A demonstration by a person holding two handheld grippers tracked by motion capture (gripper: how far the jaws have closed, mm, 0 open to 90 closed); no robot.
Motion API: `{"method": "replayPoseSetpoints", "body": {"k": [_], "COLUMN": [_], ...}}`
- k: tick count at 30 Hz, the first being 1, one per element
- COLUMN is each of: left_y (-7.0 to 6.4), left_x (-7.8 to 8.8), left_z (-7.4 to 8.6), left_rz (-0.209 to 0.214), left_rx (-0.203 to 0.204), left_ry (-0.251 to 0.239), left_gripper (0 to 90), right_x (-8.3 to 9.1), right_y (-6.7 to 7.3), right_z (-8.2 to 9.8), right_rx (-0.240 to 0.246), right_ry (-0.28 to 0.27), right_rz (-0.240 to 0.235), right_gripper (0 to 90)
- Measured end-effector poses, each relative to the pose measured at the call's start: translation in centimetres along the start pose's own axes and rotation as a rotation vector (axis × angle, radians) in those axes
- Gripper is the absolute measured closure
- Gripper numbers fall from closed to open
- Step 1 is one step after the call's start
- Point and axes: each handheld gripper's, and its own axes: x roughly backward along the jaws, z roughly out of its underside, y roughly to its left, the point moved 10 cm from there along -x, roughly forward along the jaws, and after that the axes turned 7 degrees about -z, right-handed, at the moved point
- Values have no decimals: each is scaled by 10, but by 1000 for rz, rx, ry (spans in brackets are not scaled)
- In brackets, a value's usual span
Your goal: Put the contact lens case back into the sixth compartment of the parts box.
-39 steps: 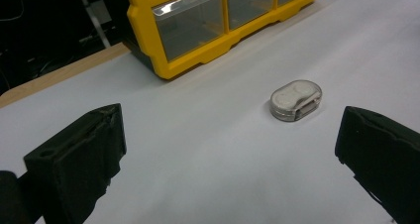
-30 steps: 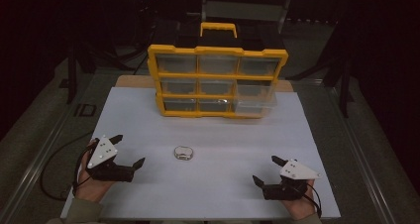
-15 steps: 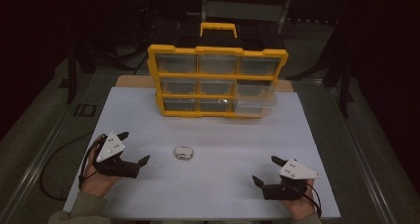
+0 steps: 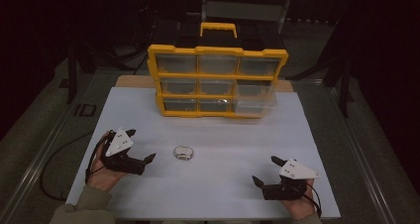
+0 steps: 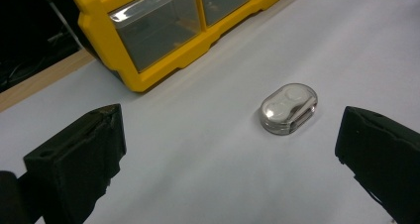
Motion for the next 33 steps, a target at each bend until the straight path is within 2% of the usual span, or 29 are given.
{"method": "replayPoseSetpoints", "body": {"k": [33], "left_y": [-16], "left_x": [-39], "left_z": [-12], "left_rz": [101], "left_rx": [-99], "left_ry": [86], "left_gripper": [0], "right_x": [-2], "right_y": [-1], "right_z": [1], "right_rx": [0], "right_ry": [7], "right_rz": [-8], "right_gripper": [78]}}
